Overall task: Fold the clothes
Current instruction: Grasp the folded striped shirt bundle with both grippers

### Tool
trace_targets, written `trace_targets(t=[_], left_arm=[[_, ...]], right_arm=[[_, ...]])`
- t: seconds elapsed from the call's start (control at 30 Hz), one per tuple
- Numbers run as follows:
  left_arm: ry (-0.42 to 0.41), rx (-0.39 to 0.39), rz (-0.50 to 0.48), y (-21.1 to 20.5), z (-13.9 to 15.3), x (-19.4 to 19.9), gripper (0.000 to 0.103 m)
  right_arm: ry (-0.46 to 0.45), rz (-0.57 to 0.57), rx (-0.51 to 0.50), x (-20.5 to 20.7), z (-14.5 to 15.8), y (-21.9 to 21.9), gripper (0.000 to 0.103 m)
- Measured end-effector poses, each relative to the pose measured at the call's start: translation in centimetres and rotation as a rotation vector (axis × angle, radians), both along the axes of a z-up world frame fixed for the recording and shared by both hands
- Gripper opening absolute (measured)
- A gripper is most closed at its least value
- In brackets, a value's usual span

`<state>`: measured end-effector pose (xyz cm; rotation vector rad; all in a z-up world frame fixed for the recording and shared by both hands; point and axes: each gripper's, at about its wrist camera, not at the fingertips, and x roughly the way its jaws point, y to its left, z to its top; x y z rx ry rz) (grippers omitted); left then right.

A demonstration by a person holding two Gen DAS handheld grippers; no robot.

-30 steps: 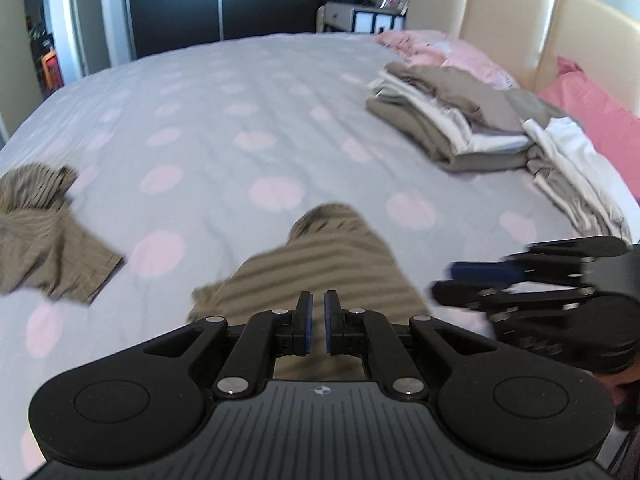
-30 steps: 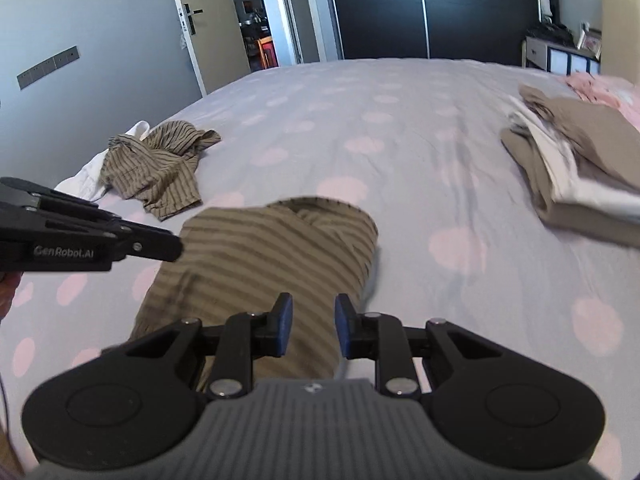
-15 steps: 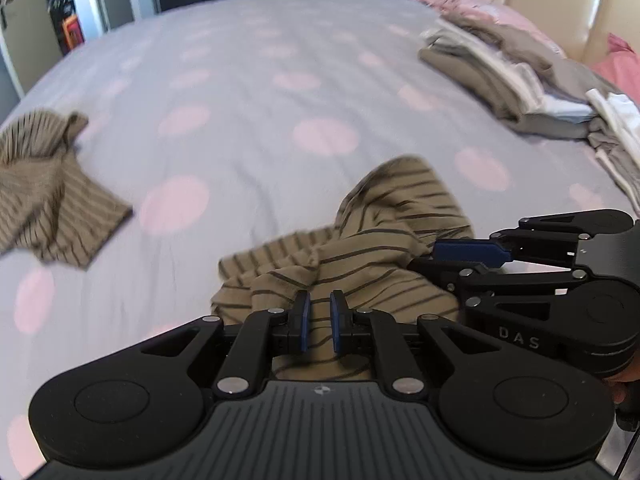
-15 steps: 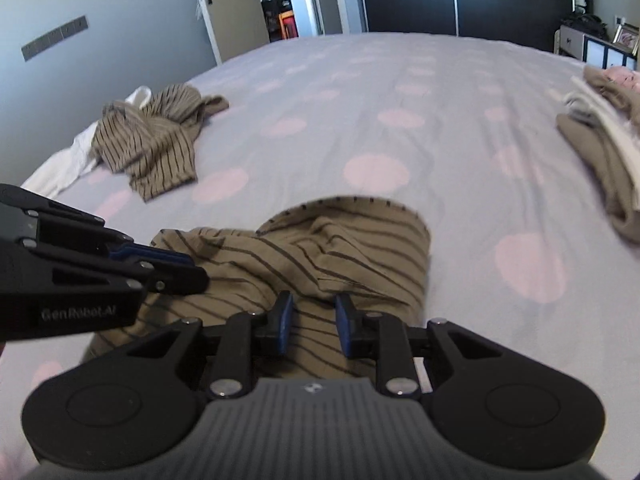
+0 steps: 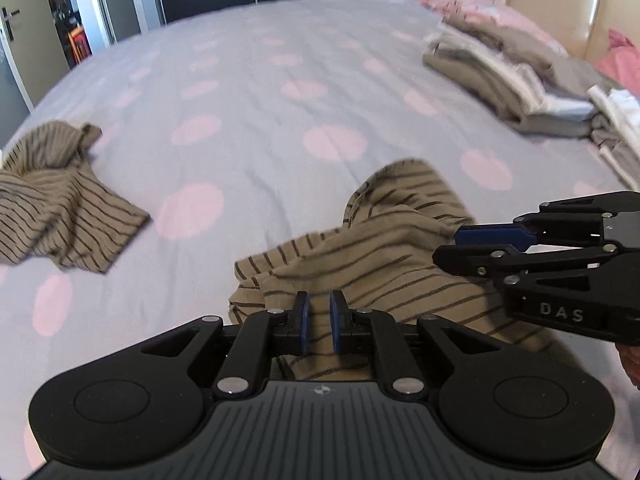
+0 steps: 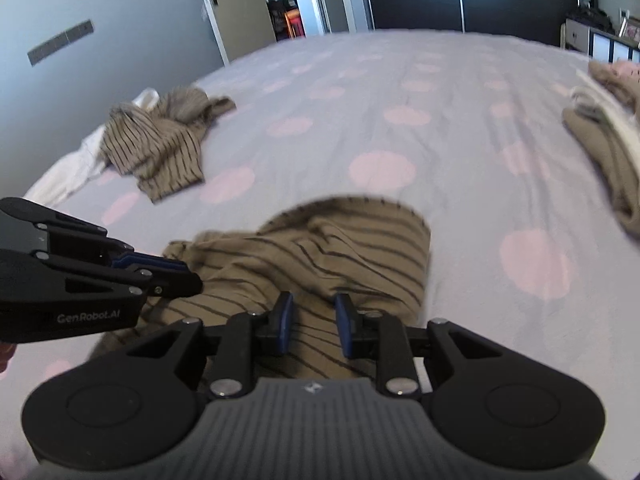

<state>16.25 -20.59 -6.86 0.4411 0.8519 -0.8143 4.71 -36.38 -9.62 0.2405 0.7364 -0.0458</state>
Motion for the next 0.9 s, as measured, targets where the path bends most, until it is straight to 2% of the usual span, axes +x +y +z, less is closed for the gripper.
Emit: trace_targets(t=[0.2, 0.37, 0.7, 0.9], left_arm=[[-0.017, -0.039, -0.086, 1.2, 2.1, -3.4, 0.009], [0.003, -0.007, -0.129, 1.8, 1.4, -5.3, 0.011], [0.071, 0.089, -0.095, 2.7, -2.6, -4.2, 0.011], [0.079, 0.085, -0.087, 3.0, -2.3, -4.1, 0.011]], right_arm=[[-0.032, 0.018, -0.012, -3.3, 2.3, 1.0, 0.027], [-0.039, 0.042, -0.021, -5.8, 3.5, 2.1, 0.027], [0.051, 0.096, -0.02, -5.4, -0.4, 3.7, 0.027], [0.06, 0.105, -0.015, -5.1, -0.6, 3.5, 0.027]])
